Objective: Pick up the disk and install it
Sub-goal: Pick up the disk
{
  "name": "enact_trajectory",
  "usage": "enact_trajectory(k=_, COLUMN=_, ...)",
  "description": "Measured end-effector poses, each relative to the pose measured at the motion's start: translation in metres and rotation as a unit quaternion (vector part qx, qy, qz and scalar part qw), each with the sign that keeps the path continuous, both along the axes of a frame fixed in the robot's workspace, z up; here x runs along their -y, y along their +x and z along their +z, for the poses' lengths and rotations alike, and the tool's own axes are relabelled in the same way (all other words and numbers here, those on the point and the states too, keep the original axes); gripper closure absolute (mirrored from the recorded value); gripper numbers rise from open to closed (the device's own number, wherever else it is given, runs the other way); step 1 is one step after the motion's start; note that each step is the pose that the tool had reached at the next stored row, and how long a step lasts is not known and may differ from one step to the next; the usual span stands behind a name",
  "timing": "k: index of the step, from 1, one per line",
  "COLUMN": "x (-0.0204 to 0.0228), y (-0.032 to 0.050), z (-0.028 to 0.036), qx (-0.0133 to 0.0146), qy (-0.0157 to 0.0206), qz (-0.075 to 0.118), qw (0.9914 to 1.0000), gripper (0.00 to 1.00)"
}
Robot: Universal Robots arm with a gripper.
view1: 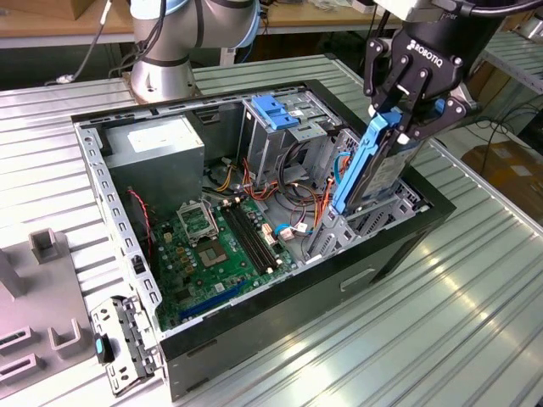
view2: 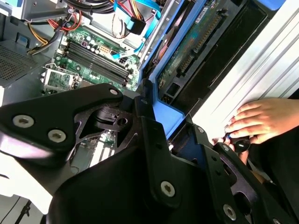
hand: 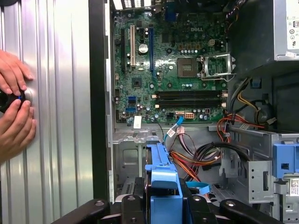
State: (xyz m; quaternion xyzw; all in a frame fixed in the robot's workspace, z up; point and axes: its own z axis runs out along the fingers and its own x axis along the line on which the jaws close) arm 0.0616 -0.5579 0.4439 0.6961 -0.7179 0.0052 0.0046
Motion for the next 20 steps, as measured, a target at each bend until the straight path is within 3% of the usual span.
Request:
enact_trajectory(k=14, x=0.0000, y=0.0003, z=-0.0039, qx=-0.0005, qy=0.0001, qz=0.000, qw=1.00000, gripper=0.63)
enact_trajectory(k=17, x=0.0014, y=0.0002, z=-0.0093, qx=-0.0006, qy=-0.0001, qz=0.000, qw=1.00000, gripper=0.63)
enact_trajectory(k=20, x=0.0017, y=0.0003, z=-0.0106, qx=-0.0005, qy=0.0000, qz=0.000, qw=1.00000, gripper=0.63)
